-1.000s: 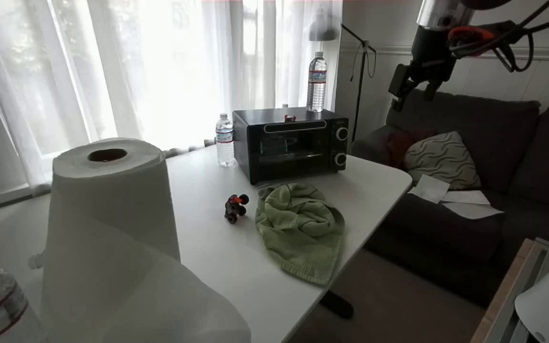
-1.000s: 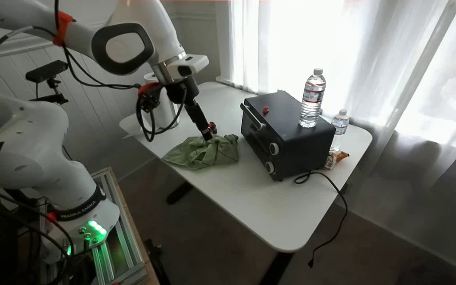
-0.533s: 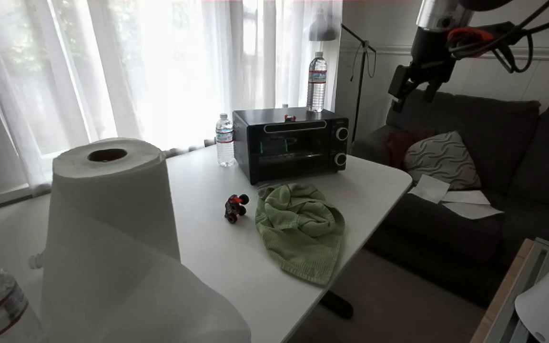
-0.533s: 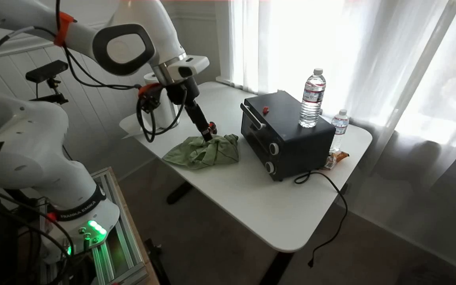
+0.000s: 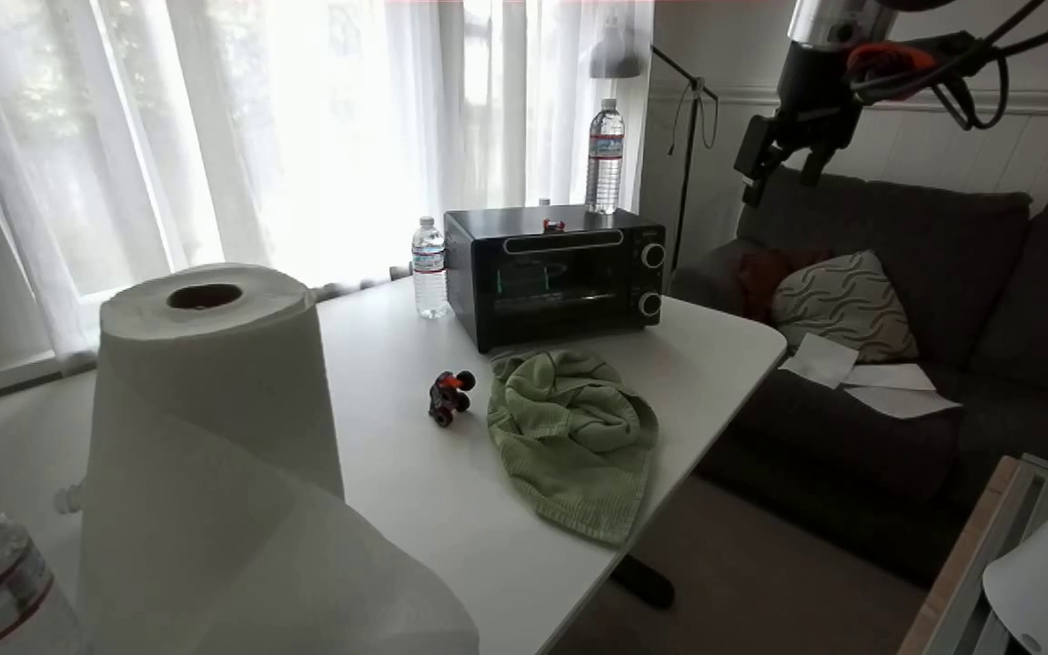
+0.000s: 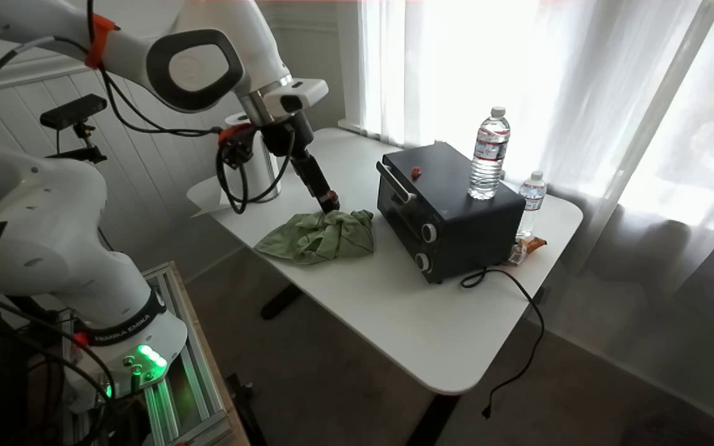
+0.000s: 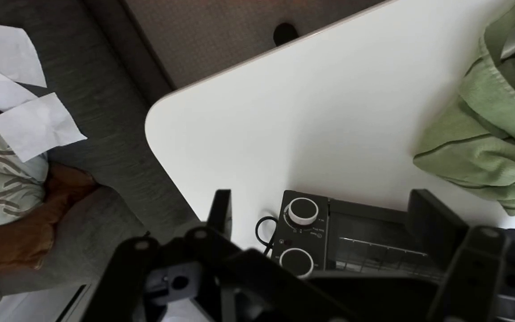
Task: Cut out the paper towel and put it on the green towel
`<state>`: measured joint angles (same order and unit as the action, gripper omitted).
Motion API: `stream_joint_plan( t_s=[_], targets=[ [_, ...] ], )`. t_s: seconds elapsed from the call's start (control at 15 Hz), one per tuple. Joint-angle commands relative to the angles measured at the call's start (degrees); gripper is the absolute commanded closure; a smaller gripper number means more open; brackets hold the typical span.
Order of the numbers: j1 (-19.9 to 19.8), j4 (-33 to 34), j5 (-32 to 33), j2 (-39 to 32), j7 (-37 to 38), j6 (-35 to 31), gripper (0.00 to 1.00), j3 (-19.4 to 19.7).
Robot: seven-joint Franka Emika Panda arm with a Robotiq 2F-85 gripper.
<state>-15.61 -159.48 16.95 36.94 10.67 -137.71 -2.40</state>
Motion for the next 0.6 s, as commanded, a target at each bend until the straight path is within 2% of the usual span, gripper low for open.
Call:
stream_joint_plan(
  t_s=[0.0, 0.27, 0.53],
  targets=[
    [2.6, 0.3, 0.0, 1.5, 1.3, 2.3, 0.0, -2.6],
    [7.7, 1.2, -1.3, 2.2, 1.1, 6.4, 0.0, -5.1],
    [15.2, 1.5, -3.7, 2.1, -1.2, 8.4, 0.0, -6.3]
  ],
)
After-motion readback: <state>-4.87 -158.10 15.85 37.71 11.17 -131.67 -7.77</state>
